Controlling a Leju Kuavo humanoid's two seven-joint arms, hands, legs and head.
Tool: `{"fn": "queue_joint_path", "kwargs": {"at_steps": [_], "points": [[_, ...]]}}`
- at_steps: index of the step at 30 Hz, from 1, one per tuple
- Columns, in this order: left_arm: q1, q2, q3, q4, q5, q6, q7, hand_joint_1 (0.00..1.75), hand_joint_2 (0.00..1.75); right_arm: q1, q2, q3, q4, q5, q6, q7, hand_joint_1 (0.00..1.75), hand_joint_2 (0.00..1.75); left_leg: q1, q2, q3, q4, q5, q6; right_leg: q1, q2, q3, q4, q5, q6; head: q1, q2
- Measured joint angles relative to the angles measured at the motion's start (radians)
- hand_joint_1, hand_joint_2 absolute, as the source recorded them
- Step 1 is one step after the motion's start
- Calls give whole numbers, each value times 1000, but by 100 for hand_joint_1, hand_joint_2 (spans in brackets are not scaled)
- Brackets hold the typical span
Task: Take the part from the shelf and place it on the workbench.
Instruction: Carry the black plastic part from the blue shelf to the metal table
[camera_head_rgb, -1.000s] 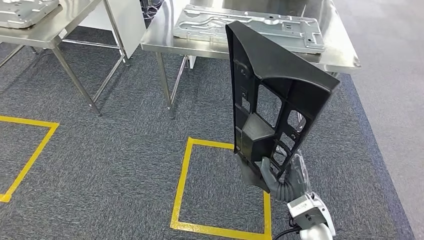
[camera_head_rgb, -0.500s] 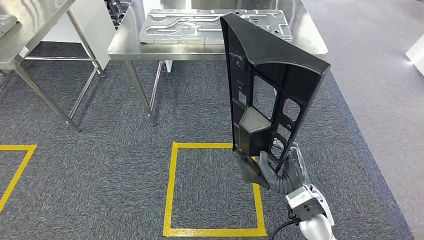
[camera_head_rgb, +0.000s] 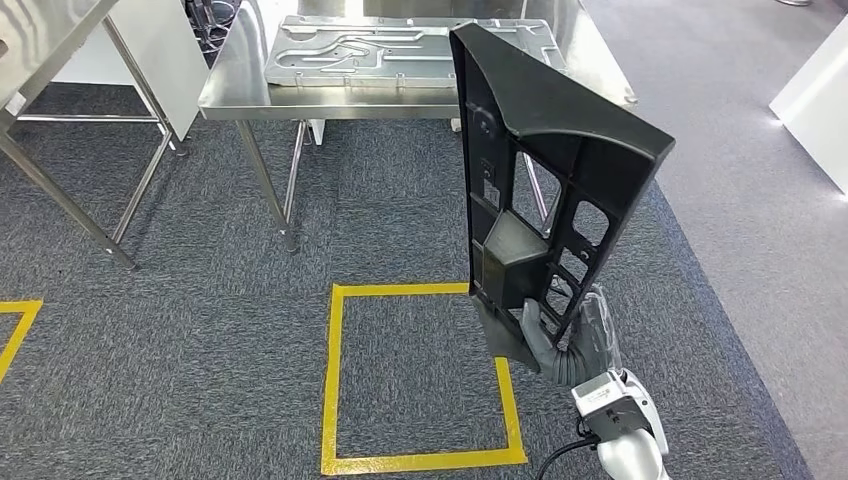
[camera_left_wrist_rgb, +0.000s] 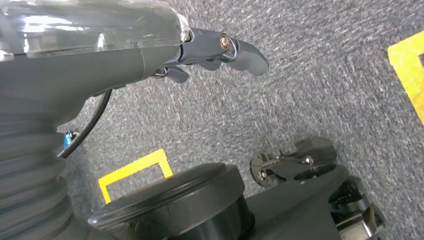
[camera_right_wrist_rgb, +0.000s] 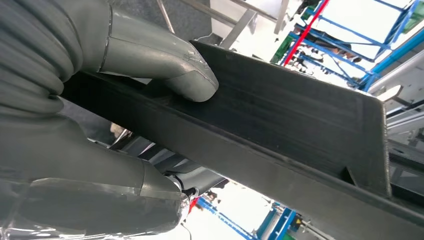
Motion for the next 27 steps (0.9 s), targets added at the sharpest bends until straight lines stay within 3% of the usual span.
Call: {"fn": "queue_joint_path", "kwargs": {"at_steps": [1, 2, 4, 6, 10, 11, 13, 14, 15, 16, 17, 19, 20, 21, 24, 26, 27], "points": [[0, 0, 0, 0, 0, 1, -2, 0, 175, 0, 0, 0, 0, 0, 0, 0, 175, 175, 0, 2, 2, 0, -2, -1, -1, -1, 7, -15, 19, 0, 0, 0], [0, 0, 0, 0, 0, 2, -3, 0, 175, 0, 0, 0, 1, 0, -1, 0, 175, 175, 0, 4, 6, 0, -4, -3, -2, -3, 34, -67, 53, -1, 0, 0], [0, 0, 0, 0, -1, 3, -5, 0, 175, 0, 0, 0, 0, 0, -2, 0, 175, 175, -2, 6, 13, 1, -11, -10, 0, -12, 109, -213, 111, -7, 0, 0], [1, 0, 0, 0, -3, 3, -4, 0, 175, 0, 0, 0, -2, 0, -5, -1, 175, 175, -5, 7, 16, 1, -17, -21, 6, -16, 143, -282, 124, -19, 0, 0], [0, 1, 0, 0, -6, 4, 2, 0, 175, 6, -1, -1, -7, 1, -14, -3, 175, 175, -6, 11, 19, 16, -38, -41, 3, -9, 155, -295, 119, -45, 0, 0], [0, 1, 0, 0, -6, 4, 5, 0, 175, 7, -1, -1, -9, 1, -15, -4, 175, 175, -6, 10, 4, 54, -60, -45, 1, -8, 161, -299, 118, -51, 0, 0], [-4, 3, 1, 0, -4, 3, 7, 0, 175, 7, -1, -1, -11, 1, -15, -6, 175, 175, -5, 7, -60, 185, -118, -49, 3, -8, 167, -301, 113, -61, 0, 0], [-7, 4, 1, 0, -2, 3, 8, 0, 175, 7, -1, -1, -11, 1, -15, -7, 175, 175, -6, 7, -93, 250, -139, -50, 5, -7, 170, -301, 109, -63, 0, 0], [-11, 5, 1, 0, -1, 3, 8, 0, 175, 8, -1, -1, -11, 1, -15, -8, 175, 175, -6, 6, -114, 286, -142, -50, 6, -6, 174, -301, 106, -63, 0, 0], [-13, 5, 1, 0, 0, 3, 8, 0, 175, 8, -1, -1, -11, 0, -14, -10, 175, 175, -6, 6, -117, 284, -125, -48, 7, -3, 179, -301, 101, -63, 0, 0], [-13, 5, 1, 0, 0, 3, 9, 0, 175, 9, -1, -1, -11, 0, -14, -11, 175, 175, -6, 6, -100, 242, -90, -45, 8, 0, 186, -301, 97, -62, 0, 0], [-8, 5, 1, 0, 0, 4, 13, 0, 175, 9, -1, -1, -11, -2, -14, -17, 175, 175, -8, 4, -45, 107, -14, -34, 11, 5, 201, -300, 87, -57, 0, 0], [-5, 5, 1, 0, 0, 4, 14, 0, 175, 9, -1, -1, -11, -3, -14, -19, 175, 175, -10, 3, -21, 52, 3, -29, 13, 8, 204, -299, 84, -53, 0, 0], [-2, 6, 1, 0, 1, 5, 14, 0, 175, 9, -1, -1, -10, -3, -15, -21, 175, 175, -12, 2, -9, 20, 6, -23, 14, 9, 204, -299, 81, -48, 0, 0], [-1, 5, 2, 0, 2, 7, 14, 0, 175, 11, -1, 0, -10, -3, -15, -21, 175, 175, -11, 0, 4, -3, -3, -8, 13, 9, 200, -286, 85, -31, 0, 0], [-1, 4, 2, 0, 1, 7, 13, 0, 175, 9, -1, 0, -10, -3, -16, -21, 175, 175, -6, 0, 19, -11, -5, 2, 11, 5, 180, -237, 64, -20, 0, 0], [0, 4, 2, 0, 1, 7, 13, 0, 175, 9, -1, 1, -10, -3, -16, -21, 175, 175, -5, 1, 24, -13, -8, 5, 9, 3, 152, -186, 40, -15, 0, 0]]}}
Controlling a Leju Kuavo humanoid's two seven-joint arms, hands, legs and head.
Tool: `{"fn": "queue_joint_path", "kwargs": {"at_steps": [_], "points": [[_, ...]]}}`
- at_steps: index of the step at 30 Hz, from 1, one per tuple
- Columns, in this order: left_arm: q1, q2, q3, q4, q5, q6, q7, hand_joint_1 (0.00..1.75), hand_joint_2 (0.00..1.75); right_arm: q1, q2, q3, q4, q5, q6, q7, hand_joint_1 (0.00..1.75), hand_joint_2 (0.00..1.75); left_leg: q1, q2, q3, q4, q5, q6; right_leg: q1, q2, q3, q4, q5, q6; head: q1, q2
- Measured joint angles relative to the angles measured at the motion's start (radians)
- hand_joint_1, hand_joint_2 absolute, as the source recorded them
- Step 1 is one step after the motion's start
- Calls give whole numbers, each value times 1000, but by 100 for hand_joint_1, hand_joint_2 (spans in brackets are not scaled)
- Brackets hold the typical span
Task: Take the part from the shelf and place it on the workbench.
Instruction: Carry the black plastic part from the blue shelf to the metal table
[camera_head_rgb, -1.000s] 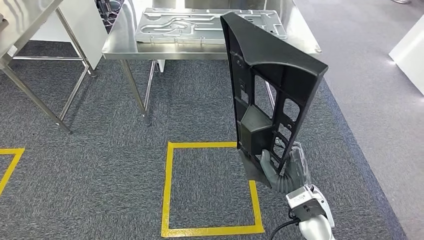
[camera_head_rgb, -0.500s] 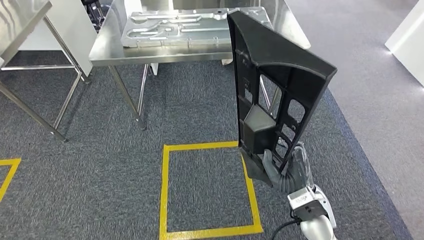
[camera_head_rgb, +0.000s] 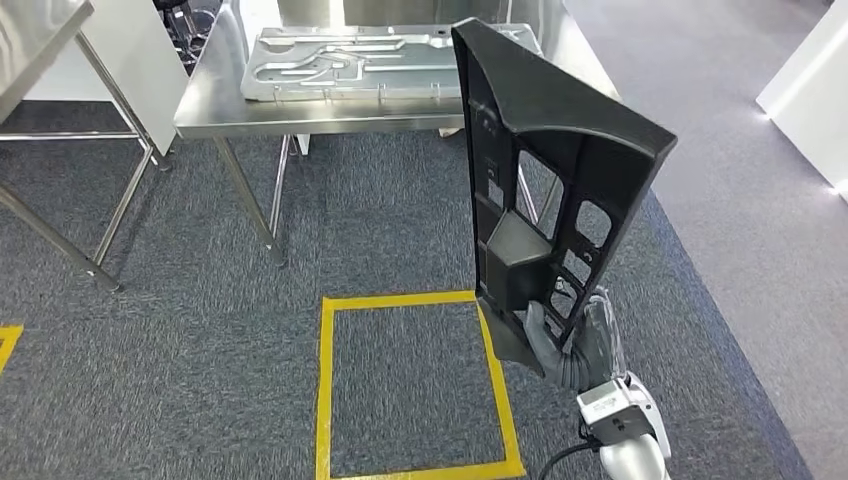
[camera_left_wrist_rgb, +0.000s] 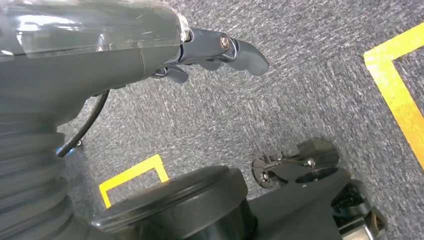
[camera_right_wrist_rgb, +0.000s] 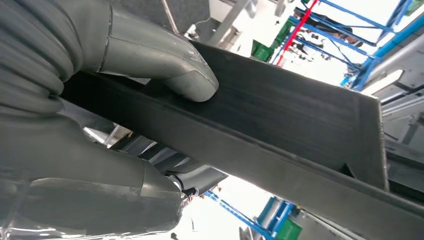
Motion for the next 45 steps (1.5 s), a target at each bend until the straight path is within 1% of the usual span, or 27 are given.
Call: {"fn": "queue_joint_path", "kwargs": {"at_steps": [2, 3, 4, 5, 7, 8, 9, 11, 13, 15, 17, 19, 20, 23, 25, 26, 29, 30, 33, 34, 35, 36, 37, 39, 40, 43, 45], "points": [[2, 0, 0, 0, 0, 0, 0, 0, 175, 1, 0, 1, 1, 0, 0, 0, 175, 175, -1, 1, 8, 0, -9, 3, -4, -2, -82, 129, -48, 7, 0, 0], [3, 0, 0, 0, 1, 0, 0, 0, 175, 3, 0, 1, 2, 0, 0, 0, 175, 175, -1, 1, 13, 0, -14, 2, -5, -2, -116, 170, -53, 9, 0, 0], [4, 0, 0, 0, 1, 0, 0, 0, 175, 4, -1, 1, 2, 0, 0, 0, 175, 175, -1, 0, 21, 1, -21, 1, -6, -4, -133, 177, -38, 9, 0, 0], [5, 0, 0, 0, 1, 0, 0, 0, 175, 5, -1, 1, 3, 0, 0, 0, 175, 175, -1, 0, 32, 1, -28, -1, -7, -5, -128, 142, -2, 7, 0, 0], [7, 0, 0, 0, 0, 0, 0, 0, 175, 5, -1, 2, 3, 0, 0, 0, 175, 175, 0, 0, 57, 0, -46, -6, -6, -10, -82, 10, 86, 1, 0, 0], [8, 0, 0, 0, 0, 0, 0, 0, 175, 4, -1, 2, 3, 0, 0, 0, 175, 175, 0, 0, 65, -1, -54, -11, -3, -13, -64, -45, 104, -3, 0, 0], [8, 0, 0, 0, 0, 0, 0, 0, 175, 4, -1, 2, 4, 0, 0, 0, 175, 175, -1, 1, 70, -4, -62, -16, 1, -16, -55, -75, 111, -9, 0, 0], [9, 0, 0, 0, 0, -1, -1, 0, 175, 4, -1, 2, 5, -2, 0, 1, 175, 175, -3, 5, 79, -5, -66, -29, 6, -16, -50, -91, 98, -23, 0, 0], [9, 0, 0, 0, -1, -2, -3, 0, 175, 3, -2, 2, 5, -2, 0, 1, 175, 175, -4, 6, 78, 22, -65, -38, 2, -12, -32, -98, 98, -36, 0, 0], [8, 1, 1, 0, -1, -2, -6, 0, 175, 0, -3, 2, 5, -3, -1, 1, 175, 175, -2, 5, 29, 115, -80, -43, 1, -11, -11, -105, 89, -48, 0, 0], [3, 3, 1, 0, -1, -3, -9, 0, 175, 0, -3, 2, 5, -2, -1, 1, 175, 175, -1, 3, -54, 240, -132, -48, 3, -11, 6, -106, 73, -55, -1, 0], [-3, 4, 1, 0, 0, -5, -10, 0, 175, 2, -3, 2, 5, -2, -2, 1, 175, 175, -2, 3, -107, 289, -168, -51, 6, -9, 28, -106, 55, -56, -1, 0], [-5, 4, 1, 0, 0, -6, -10, 0, 175, 3, -3, 2, 5, -1, -2, 1, 175, 175, -2, 3, -110, 266, -154, -49, 8, -7, 42, -106, 45, -56, -1, 0], [-1, 5, 1, 0, 3, -8, -6, 0, 175, 3, -3, 3, 7, 0, -3, 0, 175, 175, -7, 3, -85, 98, -14, -31, 12, -2, 78, -106, 17, -52, 0, 0], [0, 5, 2, 0, 7, -8, -5, 0, 175, 0, -3, 4, 10, 2, -3, 0, 175, 175, -15, 2, -82, 42, 31, -19, 11, 1, 84, -104, 6, -42, 0, 0], [-1, 5, 2, 0, 8, -8, -5, 0, 175, -2, -3, 4, 11, 3, -2, -1, 175, 175, -17, 1, -80, 37, 25, -15, 10, 3, 87, -102, 6, -35, 0, 0], [-2, 1, 3, 0, 8, -6, -7, 0, 175, -18, -3, 6, 12, 9, -1, 1, 175, 175, -10, 0, -41, 10, 32, -2, 9, 1, 84, -66, 1, -18, 0, 0], [-2, 0, 3, 0, 8, -4, -8, 0, 175, -25, -3, 6, 13, 11, -2, 2, 175, 175, -7, 0, -27, 3, 30, 1, 8, 0, 62, -26, -12, -12, 0, 0], [0, -1, 3, 0, 8, -2, -12, 0, 175, -36, -3, 8, 15, 16, -2, 3, 175, 175, -3, -2, -8, -2, 13, 4, -4, -2, -62, 138, -72, 6, 0, 0], [1, -2, 3, 0, 9, -2, -13, 0, 175, -36, -3, 9, 16, 16, -2, 4, 175, 175, -1, -4, 0, -2, 5, 2, -9, -3, -93, 162, -80, 12, 0, 0], [3, -2, 3, 0, 9, -1, -13, 0, 175, -36, -3, 9, 17, 17, -2, 4, 175, 175, 1, -5, 12, -2, -5, -1, -13, -4, -109, 154, -69, 17, 0, 0], [4, -2, 3, 0, 9, -1, -13, 0, 175, -37, -3, 10, 17, 17, -2, 4, 175, 175, 4, -7, 27, -2, -16, -5, -16, -6, -108, 114, -37, 20, 0, 0], [4, -2, 3, 0, 10, -1, -13, 0, 175, -37, -3, 10, 17, 18, -1, 4, 175, 175, 6, -8, 41, -2, -29, -11, -19, -9, -95, 50, 18, 22, 0, 0], [3, -2, 4, 0, 11, -1, -13, 0, 175, -39, -3, 12, 20, 19, 0, 4, 175, 175, 7, -8, 66, -1, -53, -23, -18, -16, -73, -57, 105, 15, 1, 0], [2, -2, 4, 0, 13, -1, -12, 0, 175, -40, -3, 13, 22, 20, 1, 5, 175, 175, 6, -7, 73, -4, -62, -31, -16, -17, -69, -82, 127, 8, 1, 0], [1, -2, 7, 0, 20, 0, -7, 0, 175, -46, -3, 16, 24, 23, 4, 7, 175, 175, 5, -5, 86, 6, -63, -50, -14, -10, -55, -92, 117, -18, 1, 0], [1, -1, 10, 0, 24, 0, -5, 0, 175, -50, -4, 18, 24, 25, 6, 7, 175, 175, 7, -5, 54, 79, -71, -57, -14, -9, -31, -99, 105, -32, 0, 0]]}}
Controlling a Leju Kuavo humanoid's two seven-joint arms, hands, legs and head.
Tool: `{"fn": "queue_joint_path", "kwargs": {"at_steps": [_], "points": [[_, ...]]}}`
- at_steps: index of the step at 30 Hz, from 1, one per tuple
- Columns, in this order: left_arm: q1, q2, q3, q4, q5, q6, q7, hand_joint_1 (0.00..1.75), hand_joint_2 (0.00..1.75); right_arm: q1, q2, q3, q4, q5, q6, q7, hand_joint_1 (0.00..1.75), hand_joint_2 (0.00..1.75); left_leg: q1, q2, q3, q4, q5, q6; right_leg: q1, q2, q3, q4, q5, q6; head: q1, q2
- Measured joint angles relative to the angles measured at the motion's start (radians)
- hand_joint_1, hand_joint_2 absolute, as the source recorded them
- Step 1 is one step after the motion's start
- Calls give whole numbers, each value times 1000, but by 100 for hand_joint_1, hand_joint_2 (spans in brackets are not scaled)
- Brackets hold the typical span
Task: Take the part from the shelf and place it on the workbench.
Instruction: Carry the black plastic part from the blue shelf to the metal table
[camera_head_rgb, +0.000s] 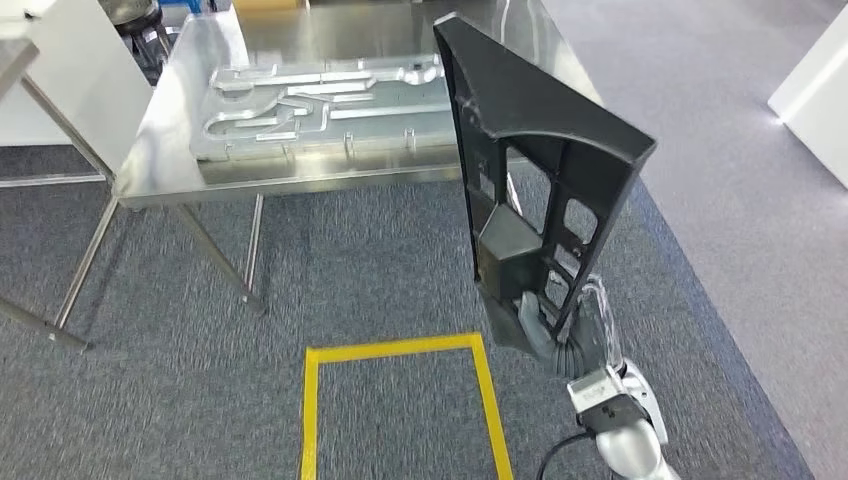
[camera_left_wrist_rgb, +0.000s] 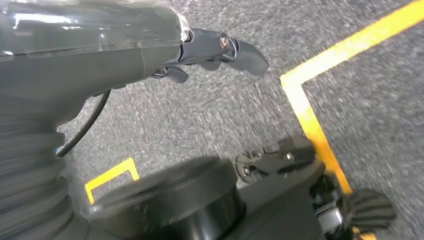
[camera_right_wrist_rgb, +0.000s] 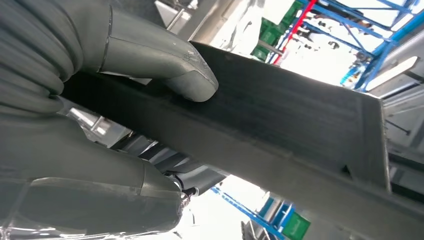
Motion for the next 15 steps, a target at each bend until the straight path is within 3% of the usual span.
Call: {"fn": "queue_joint_path", "kwargs": {"at_steps": [3, 4, 5, 6, 8, 10, 13, 15], "points": [[-4, 0, 8, 0, 6, -1, 2, 0, 175, -4, 0, 5, 5, -1, 8, -1, 175, 175, 0, 0, -126, 189, -76, -5, 5, -1, 28, -3, -25, -11, 0, 0], [-6, 0, 11, 0, 8, -1, 4, 0, 175, -5, 0, 7, 8, -3, 12, -2, 175, 175, 0, 0, -156, 218, -96, -6, 7, 0, 39, -3, -34, -13, 0, 0], [-8, 1, 13, 0, 11, -2, 5, 0, 175, -7, 0, 8, 12, -5, 15, -3, 175, 175, -1, 0, -172, 215, -96, -3, 10, 2, 52, -3, -44, -14, 0, 0], [-7, 1, 15, 0, 13, -2, 7, 0, 175, -9, 0, 10, 16, -7, 17, -4, 175, 175, -2, 0, -172, 181, -71, 3, 12, 3, 66, -3, -54, -14, 0, 0], [-4, 1, 19, 0, 16, -2, 8, 0, 175, -14, 0, 15, 23, -11, 18, -6, 175, 175, -8, 0, -154, 61, 35, 20, 18, 5, 96, -2, -74, -12, 0, 0], [0, 2, 22, 0, 18, -2, 6, 0, 175, -16, 0, 20, 29, -13, 16, -6, 175, 175, -16, -2, -141, -19, 98, 32, 20, 9, 112, -2, -92, -3, 0, 0], [-1, 2, 24, 0, 14, -1, -2, 0, 175, -11, 0, 26, 31, -15, 12, -6, 175, 175, -16, -3, -123, -43, 109, 44, 19, 11, 122, 14, -99, 16, 0, 0], [0, 1, 24, 0, 11, -1, -4, 0, 175, -8, -2, 27, 28, -16, 11, -6, 175, 175, -12, -2, -99, -56, 108, 53, 18, 9, 107, 61, -113, 27, 0, 0]]}}
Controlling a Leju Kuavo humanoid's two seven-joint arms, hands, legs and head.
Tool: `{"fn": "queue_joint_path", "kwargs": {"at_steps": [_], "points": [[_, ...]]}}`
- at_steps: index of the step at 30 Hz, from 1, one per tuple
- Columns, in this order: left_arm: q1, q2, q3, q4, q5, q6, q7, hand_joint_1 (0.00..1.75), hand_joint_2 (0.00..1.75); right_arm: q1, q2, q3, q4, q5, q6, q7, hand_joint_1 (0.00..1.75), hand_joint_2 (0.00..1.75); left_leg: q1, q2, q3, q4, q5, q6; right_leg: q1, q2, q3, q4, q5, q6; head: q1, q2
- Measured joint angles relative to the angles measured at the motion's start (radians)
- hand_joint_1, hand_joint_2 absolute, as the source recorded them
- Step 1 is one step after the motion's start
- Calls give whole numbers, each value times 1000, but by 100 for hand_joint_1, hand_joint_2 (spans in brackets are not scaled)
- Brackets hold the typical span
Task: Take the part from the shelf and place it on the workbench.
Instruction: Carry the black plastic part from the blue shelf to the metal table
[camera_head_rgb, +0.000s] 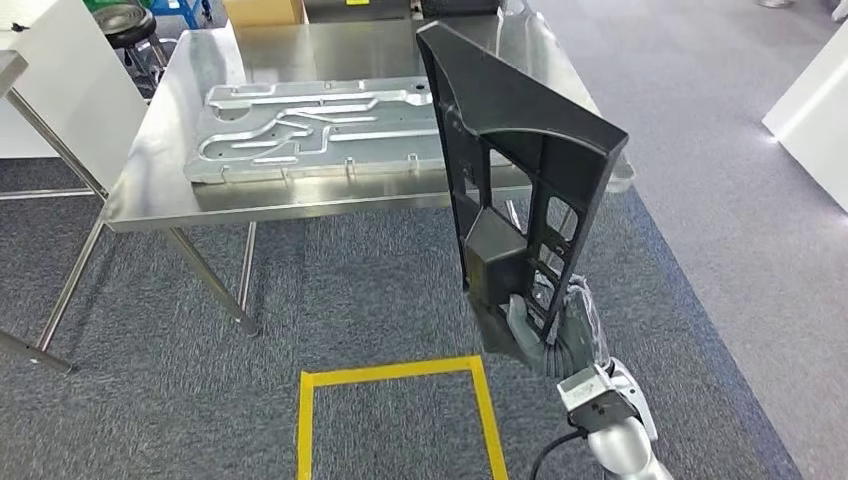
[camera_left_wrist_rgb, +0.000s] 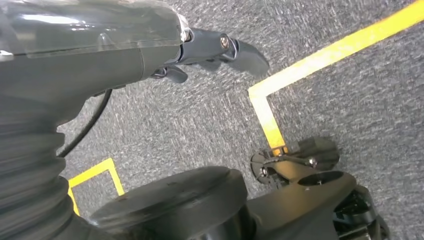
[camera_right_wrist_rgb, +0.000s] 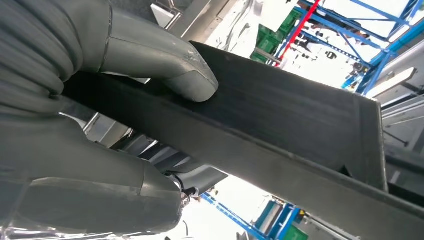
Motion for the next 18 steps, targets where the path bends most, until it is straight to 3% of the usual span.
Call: {"fn": "queue_joint_path", "kwargs": {"at_steps": [3, 4, 5, 6, 8, 10, 13, 15, 18], "points": [[2, 0, 0, 0, -6, -1, -2, 0, 175, 11, -4, 1, -4, -1, -2, 0, 175, 175, 2, 0, 17, -5, -11, 6, -5, -2, -110, 161, -68, 14, 0, 0], [3, 0, 0, 0, -8, -2, -3, 0, 175, 17, -5, 1, -4, -1, -3, 0, 175, 175, 2, 0, 21, -5, -17, 6, -8, -3, -146, 200, -79, 17, 0, 0], [4, 0, 0, 0, -9, -3, -3, 0, 175, 23, -7, 1, -4, -1, -3, 0, 175, 175, 2, -1, 28, -5, -24, 5, -10, -4, -167, 208, -73, 19, 0, 0], [6, 0, 0, 0, -10, -4, -3, 0, 175, 27, -9, 1, -5, -1, -4, 0, 175, 175, 3, -2, 38, -5, -32, 2, -12, -5, -170, 180, -44, 20, 0, 0], [8, -1, -1, 0, -13, -6, -1, 0, 175, 31, -12, 1, -8, -1, -9, 0, 175, 175, 4, -2, 61, -6, -50, -5, -15, -8, -136, 55, 53, 20, 0, 0], [10, -1, -2, 0, -16, -8, 3, 0, 175, 35, -14, 1, -13, 1, -16, 2, 175, 175, 3, -1, 74, -8, -65, -17, -11, -13, -111, -33, 97, 9, 0, 0], [10, -1, -3, 0, -19, -10, 5, 0, 175, 44, -15, 0, -25, 10, -22, 5, 175, 175, 1, 0, 84, -2, -70, -37, -6, -11, -101, -51, 98, -19, 0, 0], [10, 0, -4, 0, -20, -10, 5, 0, 175, 46, -17, 0, -34, 13, -26, 6, 175, 175, 2, 1, 76, 40, -79, -46, -9, -10, -82, -57, 92, -34, 0, 0], [4, 1, -4, 0, -19, -11, 4, 0, 175, 44, -20, 0, -43, 23, -30, 10, 175, 175, 3, 1, -25, 215, -152, -51, -8, -10, -60, -60, 75, -45, 0, 0]]}}
